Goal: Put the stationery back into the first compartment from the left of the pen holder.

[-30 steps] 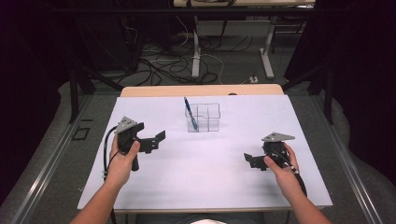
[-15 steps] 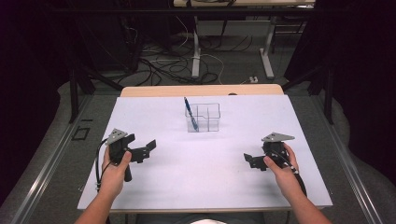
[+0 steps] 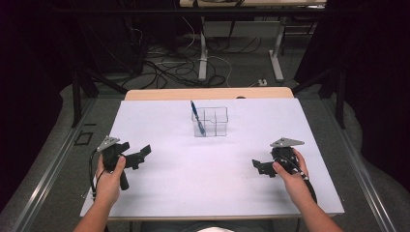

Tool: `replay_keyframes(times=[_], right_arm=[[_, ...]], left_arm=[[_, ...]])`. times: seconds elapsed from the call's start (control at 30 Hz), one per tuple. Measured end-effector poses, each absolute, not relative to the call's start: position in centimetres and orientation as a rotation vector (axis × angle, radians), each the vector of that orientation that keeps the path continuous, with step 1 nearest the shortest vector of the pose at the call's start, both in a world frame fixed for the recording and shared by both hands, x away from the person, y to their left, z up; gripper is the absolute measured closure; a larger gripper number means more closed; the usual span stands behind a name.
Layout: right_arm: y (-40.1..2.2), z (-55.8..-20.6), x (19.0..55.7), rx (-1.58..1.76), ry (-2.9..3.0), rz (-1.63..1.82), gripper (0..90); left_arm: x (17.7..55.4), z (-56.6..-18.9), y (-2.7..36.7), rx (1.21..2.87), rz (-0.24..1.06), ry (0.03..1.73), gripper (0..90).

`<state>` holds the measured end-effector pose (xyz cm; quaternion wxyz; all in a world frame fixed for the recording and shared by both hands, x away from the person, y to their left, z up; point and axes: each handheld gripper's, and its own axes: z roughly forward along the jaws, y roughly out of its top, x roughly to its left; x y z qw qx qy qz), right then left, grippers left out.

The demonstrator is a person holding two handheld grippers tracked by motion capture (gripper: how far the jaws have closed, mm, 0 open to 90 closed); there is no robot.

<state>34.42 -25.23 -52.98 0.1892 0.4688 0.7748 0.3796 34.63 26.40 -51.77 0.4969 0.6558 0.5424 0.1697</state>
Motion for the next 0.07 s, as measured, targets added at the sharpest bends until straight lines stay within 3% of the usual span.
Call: replay_keyframes(times=[0.07], right_arm=[[-25.26, -52.98, 34.43, 1.32, 2.177, 1.066, 2.3]], left_arm=[[34.68, -51.81, 26.49, 1.575, 0.412, 1.315, 0.4]])
